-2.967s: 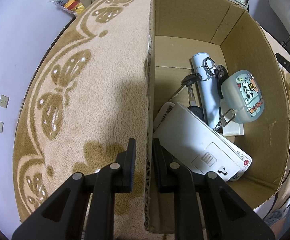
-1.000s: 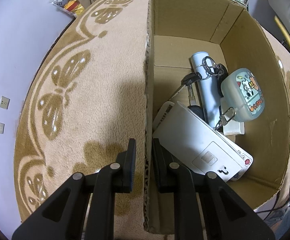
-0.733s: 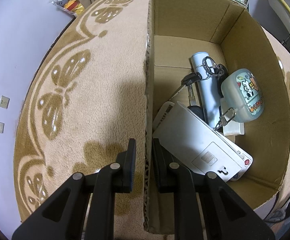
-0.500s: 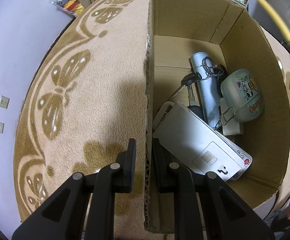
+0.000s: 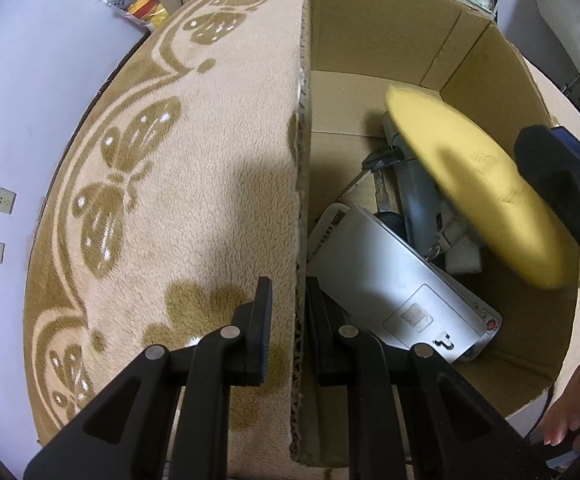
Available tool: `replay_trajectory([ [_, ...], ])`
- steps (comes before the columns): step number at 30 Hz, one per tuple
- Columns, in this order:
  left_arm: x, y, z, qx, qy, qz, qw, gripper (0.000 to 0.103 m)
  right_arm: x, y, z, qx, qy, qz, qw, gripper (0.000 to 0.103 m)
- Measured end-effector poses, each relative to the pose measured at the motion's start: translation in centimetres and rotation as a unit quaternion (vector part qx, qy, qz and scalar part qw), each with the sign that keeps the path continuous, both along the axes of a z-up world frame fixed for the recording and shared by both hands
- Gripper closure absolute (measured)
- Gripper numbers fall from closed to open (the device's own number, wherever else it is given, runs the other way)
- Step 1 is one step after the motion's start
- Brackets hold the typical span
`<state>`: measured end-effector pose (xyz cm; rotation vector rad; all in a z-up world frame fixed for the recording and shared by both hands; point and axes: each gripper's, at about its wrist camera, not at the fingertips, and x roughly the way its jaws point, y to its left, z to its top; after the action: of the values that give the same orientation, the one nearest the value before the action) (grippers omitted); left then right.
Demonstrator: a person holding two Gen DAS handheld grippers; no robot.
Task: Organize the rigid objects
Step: 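Carry the yellow oval lid into the box with the right tool and release it, then move the right tool to the rug and grasp the white charger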
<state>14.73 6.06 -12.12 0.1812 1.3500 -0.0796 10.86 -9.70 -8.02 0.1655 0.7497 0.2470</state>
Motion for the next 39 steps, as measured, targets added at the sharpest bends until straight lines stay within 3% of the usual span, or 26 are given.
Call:
replay_trajectory([
  [5,-0.1,0.0,0.0,0.001,-0.001,-0.002,1.0,0.088,0.1,-0.3,1.2,-0.003,-0.014,-0.006,1.0,0.037],
  [10,0.0,0.0,-0.1,0.001,0.0,-0.002,1.0,0.087,0.5,-2.4,2.5,0.011,-0.024,-0.033,0.999,0.016],
  [17,0.0,0.2,-0.2,-0.002,0.002,0.001,1.0,0.087,2.6,-6.7,2.5,0.009,-0.023,-0.088,0.996,0.014],
  [27,0.1,0.1,-0.3,-0.001,0.003,0.0,1.0,0.087,6.1,-11.4,-1.6,-0.027,0.0,-0.135,0.99,0.014],
  [39,0.3,0.4,-0.3,-0.011,0.009,0.001,0.9999,0.087,10.2,-13.8,-7.0,-0.071,0.069,-0.159,0.982,0.014],
])
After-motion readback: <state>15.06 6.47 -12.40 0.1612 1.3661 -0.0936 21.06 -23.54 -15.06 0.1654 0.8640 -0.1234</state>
